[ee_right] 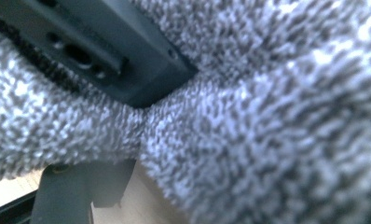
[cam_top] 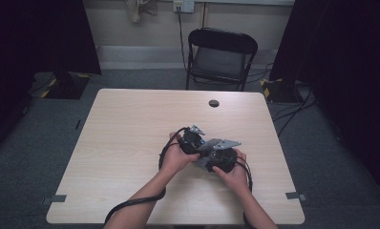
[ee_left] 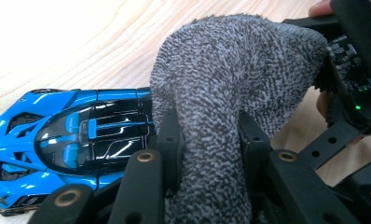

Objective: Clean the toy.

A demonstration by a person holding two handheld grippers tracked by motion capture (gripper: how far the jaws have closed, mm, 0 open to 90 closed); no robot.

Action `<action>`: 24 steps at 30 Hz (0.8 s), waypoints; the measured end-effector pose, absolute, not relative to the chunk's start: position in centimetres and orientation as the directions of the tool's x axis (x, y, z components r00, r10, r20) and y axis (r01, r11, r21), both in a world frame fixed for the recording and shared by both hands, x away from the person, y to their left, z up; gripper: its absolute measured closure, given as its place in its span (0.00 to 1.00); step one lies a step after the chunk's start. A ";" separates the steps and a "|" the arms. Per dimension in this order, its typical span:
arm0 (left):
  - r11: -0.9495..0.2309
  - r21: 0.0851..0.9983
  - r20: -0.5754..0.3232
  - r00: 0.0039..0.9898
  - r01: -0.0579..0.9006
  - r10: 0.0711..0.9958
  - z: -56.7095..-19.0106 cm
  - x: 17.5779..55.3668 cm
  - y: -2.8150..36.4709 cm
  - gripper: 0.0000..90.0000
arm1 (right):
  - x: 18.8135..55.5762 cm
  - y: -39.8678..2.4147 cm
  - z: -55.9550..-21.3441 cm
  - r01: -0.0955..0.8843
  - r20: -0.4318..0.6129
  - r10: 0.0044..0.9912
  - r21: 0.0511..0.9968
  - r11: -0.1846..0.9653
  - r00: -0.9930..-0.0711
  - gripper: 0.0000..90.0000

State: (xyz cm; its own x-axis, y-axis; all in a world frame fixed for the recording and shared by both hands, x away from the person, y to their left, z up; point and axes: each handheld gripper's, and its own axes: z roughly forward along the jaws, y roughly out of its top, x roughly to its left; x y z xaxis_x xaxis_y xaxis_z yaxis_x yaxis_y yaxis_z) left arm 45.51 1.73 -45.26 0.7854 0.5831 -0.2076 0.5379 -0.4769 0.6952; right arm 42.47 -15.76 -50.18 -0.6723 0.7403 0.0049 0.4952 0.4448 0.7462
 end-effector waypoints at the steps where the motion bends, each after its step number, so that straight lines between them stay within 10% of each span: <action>1: -0.472 0.693 -0.205 0.776 0.545 0.596 -45.1 45.7 1.9 0.75 | 42.5 -15.8 -50.2 0.495 0.005 0.740 0.746 0.445 -0.672 0.28; 24: -0.412 0.701 -0.175 0.700 0.583 0.693 -45.0 48.7 3.9 0.75 | 42.5 -15.8 -50.2 0.495 0.005 0.740 0.746 0.445 -0.672 0.28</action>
